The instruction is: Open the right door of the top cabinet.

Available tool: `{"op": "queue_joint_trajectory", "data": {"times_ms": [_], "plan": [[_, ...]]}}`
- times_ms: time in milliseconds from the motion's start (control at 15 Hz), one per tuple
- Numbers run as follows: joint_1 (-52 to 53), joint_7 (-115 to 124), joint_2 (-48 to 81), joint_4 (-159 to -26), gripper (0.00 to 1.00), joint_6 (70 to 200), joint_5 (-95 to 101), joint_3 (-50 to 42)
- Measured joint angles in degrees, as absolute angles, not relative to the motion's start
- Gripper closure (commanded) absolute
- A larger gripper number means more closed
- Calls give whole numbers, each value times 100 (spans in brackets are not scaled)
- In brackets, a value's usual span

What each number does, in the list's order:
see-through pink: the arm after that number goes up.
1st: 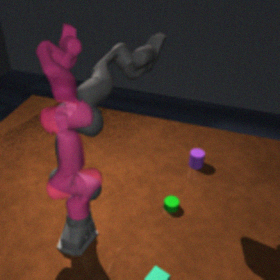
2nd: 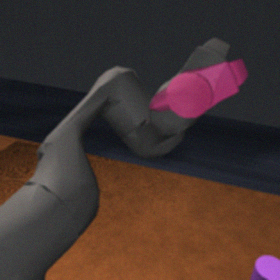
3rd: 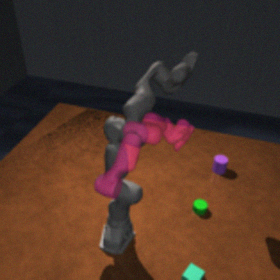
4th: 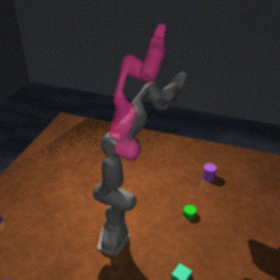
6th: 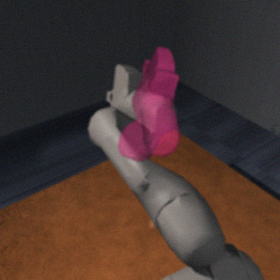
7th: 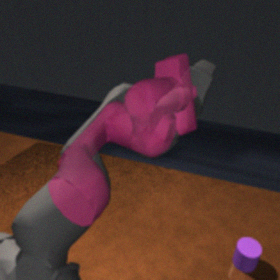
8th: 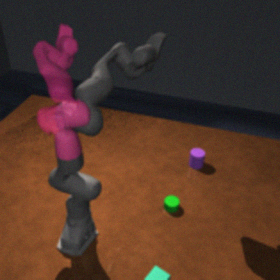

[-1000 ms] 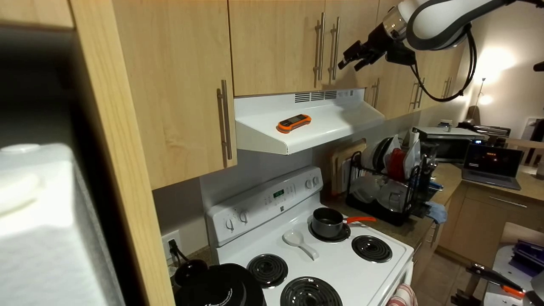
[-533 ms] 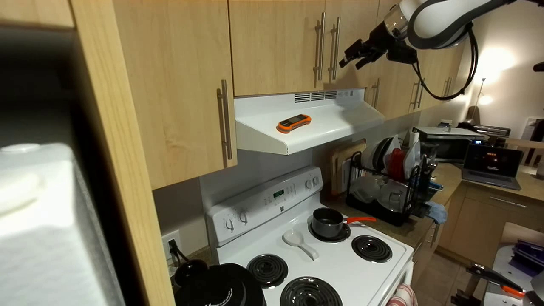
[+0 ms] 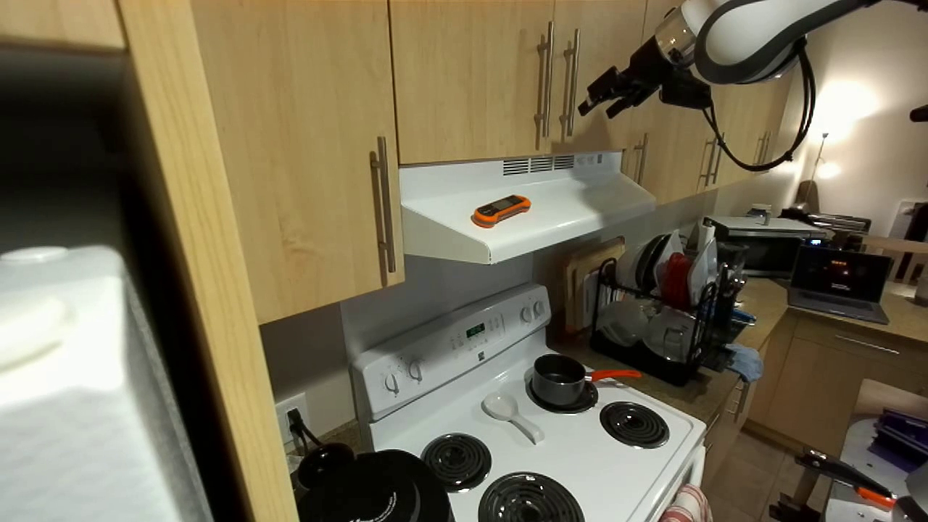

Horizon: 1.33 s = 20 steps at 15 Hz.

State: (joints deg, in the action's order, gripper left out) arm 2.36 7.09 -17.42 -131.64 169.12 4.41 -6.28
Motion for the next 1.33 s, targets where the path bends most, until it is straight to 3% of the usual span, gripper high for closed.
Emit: {"op": "queue_joint_trajectory", "data": {"times_ms": [1333], "plan": [[228, 709, -1651, -13149, 0, 16919, 373, -563]]}}
